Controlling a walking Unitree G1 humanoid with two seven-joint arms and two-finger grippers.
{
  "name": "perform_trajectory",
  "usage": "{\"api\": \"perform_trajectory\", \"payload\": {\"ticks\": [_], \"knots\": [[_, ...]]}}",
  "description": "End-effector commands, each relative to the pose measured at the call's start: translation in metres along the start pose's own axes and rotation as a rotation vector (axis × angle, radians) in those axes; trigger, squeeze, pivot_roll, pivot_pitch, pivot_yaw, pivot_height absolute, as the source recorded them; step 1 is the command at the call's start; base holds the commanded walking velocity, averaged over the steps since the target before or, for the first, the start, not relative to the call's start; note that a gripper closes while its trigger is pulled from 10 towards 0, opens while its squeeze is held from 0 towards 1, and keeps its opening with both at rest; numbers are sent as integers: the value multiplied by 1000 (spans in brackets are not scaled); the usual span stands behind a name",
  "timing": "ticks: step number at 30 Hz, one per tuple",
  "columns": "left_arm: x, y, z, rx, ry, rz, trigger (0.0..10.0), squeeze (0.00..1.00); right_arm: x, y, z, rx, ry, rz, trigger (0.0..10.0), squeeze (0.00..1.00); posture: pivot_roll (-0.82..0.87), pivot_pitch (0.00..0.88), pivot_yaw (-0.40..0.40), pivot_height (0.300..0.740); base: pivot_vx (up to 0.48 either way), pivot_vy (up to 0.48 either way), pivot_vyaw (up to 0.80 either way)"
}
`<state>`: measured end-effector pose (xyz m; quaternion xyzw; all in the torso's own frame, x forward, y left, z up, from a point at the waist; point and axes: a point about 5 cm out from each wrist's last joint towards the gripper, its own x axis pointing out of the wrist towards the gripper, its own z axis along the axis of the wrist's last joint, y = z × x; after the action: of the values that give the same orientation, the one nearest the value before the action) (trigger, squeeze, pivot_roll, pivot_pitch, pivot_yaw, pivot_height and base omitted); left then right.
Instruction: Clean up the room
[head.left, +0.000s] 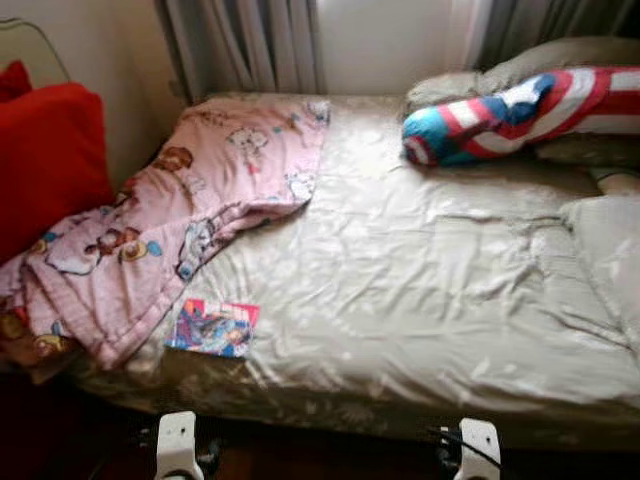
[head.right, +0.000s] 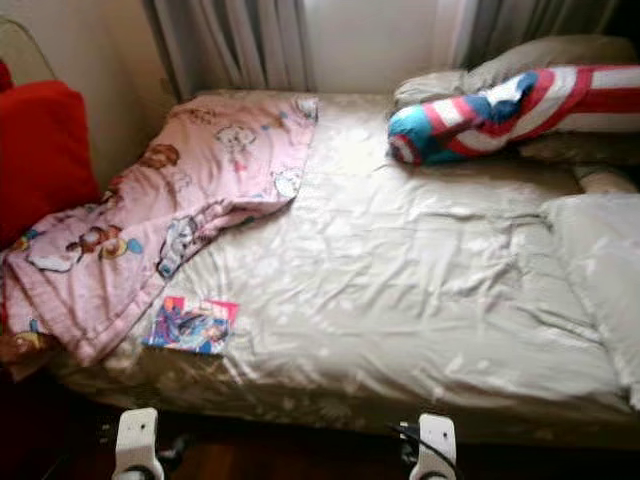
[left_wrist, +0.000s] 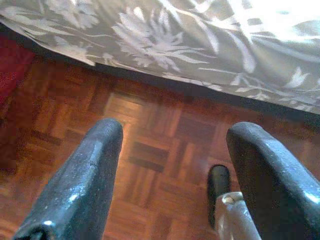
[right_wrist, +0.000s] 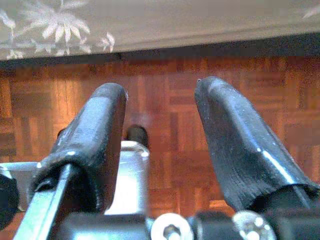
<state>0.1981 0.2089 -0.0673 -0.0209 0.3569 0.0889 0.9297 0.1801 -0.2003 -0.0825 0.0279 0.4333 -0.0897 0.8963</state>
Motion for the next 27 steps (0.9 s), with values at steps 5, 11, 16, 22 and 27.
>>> {"api": "perform_trajectory", "payload": {"ticks": [5, 11, 16, 22, 27], "knots": [[-1, -1, -4, -15, 17, 16, 10000, 0, -1, -1, -4, -17, 14, 6, 10000, 0, -46, 74, 14, 740, 0, 385, 0], [0, -1, -3, -19, 18, 18, 10000, 0, 0, 0, -3, -23, 12, 12, 10000, 0, -30, 59, 20, 740, 0, 385, 0], [1, -1, 0, -23, 12, 27, 10000, 0, 0, 2, -2, -35, 14, 27, 10000, 0, -5, 50, 9, 740, 0, 385, 0], [1, -2, 0, -28, 12, 29, 10000, 0, 0, 0, -1, -41, 15, 26, 10000, 0, -4, 47, 6, 740, 0, 386, 0], [1, -3, -1, -28, 15, 28, 10000, 0, 0, 0, 0, -45, 13, 25, 10000, 0, -7, 38, 6, 740, 0, 385, 0]]}}
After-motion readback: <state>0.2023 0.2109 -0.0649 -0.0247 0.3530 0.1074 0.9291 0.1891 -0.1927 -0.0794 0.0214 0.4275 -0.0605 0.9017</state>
